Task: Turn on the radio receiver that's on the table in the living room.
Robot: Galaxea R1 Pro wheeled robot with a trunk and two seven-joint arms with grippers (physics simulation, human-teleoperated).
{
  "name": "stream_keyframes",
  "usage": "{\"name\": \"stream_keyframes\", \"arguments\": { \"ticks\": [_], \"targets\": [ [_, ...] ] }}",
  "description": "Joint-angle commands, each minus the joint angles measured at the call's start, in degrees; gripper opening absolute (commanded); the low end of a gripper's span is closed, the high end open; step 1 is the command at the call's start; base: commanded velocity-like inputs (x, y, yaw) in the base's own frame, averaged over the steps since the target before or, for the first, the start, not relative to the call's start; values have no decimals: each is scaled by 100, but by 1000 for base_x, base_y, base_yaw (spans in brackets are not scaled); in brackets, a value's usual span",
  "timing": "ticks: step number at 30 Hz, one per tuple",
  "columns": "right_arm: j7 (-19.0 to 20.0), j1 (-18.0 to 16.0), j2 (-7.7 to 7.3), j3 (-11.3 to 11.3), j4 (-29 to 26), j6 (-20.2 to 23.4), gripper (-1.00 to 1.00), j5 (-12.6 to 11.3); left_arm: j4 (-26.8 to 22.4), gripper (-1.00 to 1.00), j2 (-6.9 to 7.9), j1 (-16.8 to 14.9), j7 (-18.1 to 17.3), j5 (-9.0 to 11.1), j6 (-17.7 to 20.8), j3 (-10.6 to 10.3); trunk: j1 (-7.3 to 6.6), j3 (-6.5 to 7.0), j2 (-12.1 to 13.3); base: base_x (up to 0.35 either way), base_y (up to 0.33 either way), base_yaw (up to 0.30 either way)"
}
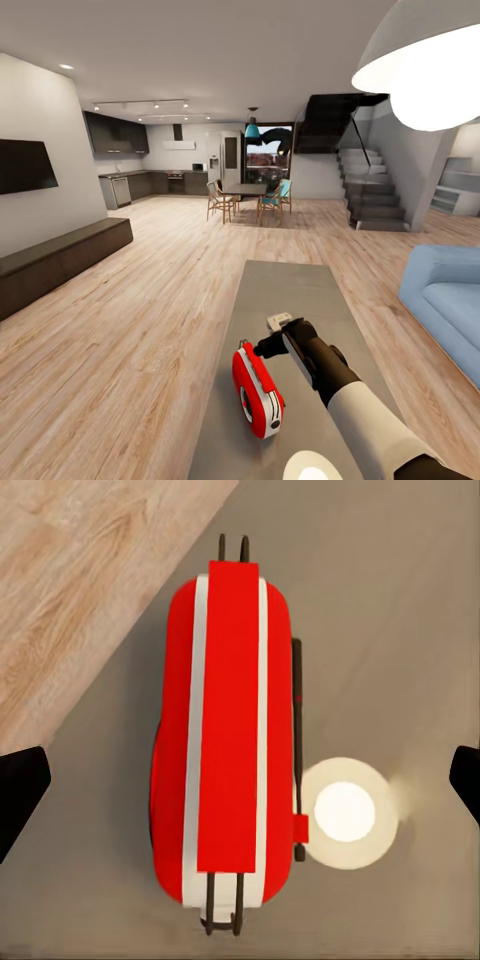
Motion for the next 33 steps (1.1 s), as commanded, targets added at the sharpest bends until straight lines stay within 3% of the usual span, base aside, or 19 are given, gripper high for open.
{"name": "stream_keyframes", "arguments": {
  "ticks": [1, 12, 15, 17, 19, 33],
  "targets": [
    [1, 0, 0, 4, 22, -5, 100, -1, 0, 100, -1, 0, 0, 1, 0, 0, 0, 0, 0, 0, 0, 0],
    [58, 0, -18, -13, 249, -48, 100, -19, -44, 100, 37, 0, -56, 69, 11, 5, 0, 0, 0, 0, 0, 0],
    [283, 0, -26, -14, 260, -57, 100, -10, -70, 100, 44, 0, -59, 74, 5, 11, 0, 0, 0, 0, 0, 0],
    [607, 0, -119, -18, 270, -88, 100, 7, -84, 100, 39, 0, -61, 77, 1, 16, 0, 0, 0, 0, 0, 0],
    [656, 0, -175, -24, 271, -144, 100, 10, -86, 100, 31, 0, -61, 77, 1, 17, 0, 0, 0, 0, 0, 0],
    [637, 0, -276, -33, 273, -390, 100, 13, -88, 100, 30, 0, -56, 77, 0, 18, 0, 0, 0, 0, 0, 0]
  ]
}}
